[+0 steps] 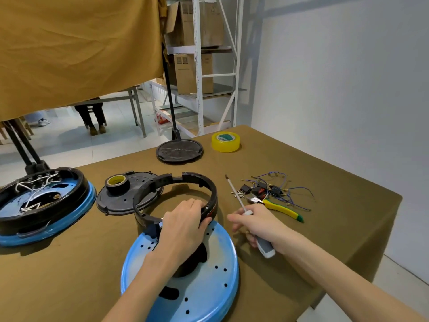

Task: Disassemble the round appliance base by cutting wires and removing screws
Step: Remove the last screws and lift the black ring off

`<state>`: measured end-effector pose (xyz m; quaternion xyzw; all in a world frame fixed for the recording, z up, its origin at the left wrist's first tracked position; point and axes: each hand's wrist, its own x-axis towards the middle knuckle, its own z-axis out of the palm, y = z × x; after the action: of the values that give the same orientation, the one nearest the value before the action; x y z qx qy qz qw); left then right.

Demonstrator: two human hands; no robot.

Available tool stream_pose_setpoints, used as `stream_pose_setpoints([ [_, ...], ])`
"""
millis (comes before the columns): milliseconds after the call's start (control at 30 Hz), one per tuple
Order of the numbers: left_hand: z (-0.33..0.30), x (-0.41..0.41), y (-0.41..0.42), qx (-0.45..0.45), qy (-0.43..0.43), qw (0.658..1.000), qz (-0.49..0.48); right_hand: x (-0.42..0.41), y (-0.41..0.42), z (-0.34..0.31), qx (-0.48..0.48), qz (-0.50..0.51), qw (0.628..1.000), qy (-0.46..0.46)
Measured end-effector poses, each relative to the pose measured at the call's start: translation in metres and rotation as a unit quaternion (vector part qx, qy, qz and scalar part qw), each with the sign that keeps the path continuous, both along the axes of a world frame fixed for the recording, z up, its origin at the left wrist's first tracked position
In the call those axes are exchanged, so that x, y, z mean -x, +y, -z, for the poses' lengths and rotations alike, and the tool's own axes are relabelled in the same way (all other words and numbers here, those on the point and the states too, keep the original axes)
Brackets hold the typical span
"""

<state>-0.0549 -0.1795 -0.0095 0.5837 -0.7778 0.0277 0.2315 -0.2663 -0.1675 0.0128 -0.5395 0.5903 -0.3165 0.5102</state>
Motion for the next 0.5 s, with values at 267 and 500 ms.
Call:
stream_pose_setpoints([
  [267, -0.005, 0.001, 0.001, -0.039, -0.015, 0.999, 0.002, -0.023, 0.0, 0.021, 0.003, -0.035, 0.995, 0.099],
  [500, -0.031, -0.073, 0.002, -0.156, -0.035, 0.987, 0.02, -0.021, 0.002, 0.027, 0.006, -0.041, 0.996, 0.082],
])
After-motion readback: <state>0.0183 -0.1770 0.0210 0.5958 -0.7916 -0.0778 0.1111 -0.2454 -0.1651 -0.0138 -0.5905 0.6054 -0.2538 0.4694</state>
